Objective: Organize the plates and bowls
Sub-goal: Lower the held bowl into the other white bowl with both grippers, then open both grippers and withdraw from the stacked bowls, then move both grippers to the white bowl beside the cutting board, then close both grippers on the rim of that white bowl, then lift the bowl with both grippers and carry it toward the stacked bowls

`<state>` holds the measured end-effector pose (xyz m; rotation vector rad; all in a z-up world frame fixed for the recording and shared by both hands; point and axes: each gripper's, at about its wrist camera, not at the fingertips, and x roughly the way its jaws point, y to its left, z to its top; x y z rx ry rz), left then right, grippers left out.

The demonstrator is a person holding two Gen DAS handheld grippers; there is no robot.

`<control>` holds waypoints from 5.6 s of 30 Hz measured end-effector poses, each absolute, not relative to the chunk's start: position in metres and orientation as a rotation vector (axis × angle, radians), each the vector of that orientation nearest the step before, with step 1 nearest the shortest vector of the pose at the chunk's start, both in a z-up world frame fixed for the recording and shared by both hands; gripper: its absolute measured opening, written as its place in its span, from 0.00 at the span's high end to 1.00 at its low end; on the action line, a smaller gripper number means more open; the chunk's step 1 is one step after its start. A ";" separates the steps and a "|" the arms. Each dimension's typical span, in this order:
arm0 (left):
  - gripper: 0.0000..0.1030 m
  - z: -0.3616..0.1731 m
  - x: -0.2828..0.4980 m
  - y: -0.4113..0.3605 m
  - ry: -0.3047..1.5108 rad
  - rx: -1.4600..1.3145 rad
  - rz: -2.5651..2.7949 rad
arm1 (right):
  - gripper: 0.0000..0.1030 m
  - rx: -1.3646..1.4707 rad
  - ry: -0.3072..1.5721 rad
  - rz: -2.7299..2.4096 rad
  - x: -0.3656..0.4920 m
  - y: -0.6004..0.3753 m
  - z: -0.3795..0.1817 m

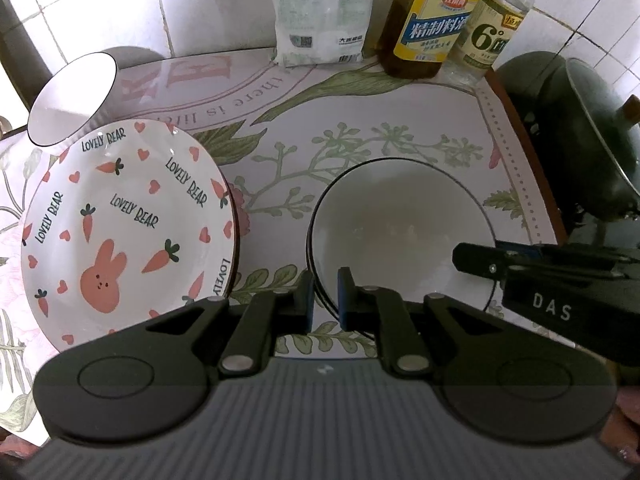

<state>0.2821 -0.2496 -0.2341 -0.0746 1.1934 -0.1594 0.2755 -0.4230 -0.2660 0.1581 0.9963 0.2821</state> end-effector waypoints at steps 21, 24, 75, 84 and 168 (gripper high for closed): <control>0.77 -0.167 0.252 -0.245 1.218 -0.119 -0.198 | 0.69 0.070 0.943 0.415 0.241 -0.426 -0.204; 0.67 -0.146 0.241 -0.242 1.201 -0.115 -0.194 | 0.63 0.041 0.931 0.450 0.230 -0.423 -0.188; 0.21 -0.117 0.289 0.033 0.920 -0.224 -0.153 | 0.34 0.178 0.709 0.528 0.290 -0.218 -0.157; 0.21 -0.187 0.334 0.050 0.934 -0.236 -0.087 | 0.34 0.197 0.779 0.466 0.356 -0.190 -0.214; 0.86 -0.105 0.245 -0.194 1.131 0.002 -0.379 | 0.77 0.277 0.794 0.288 0.189 -0.390 -0.140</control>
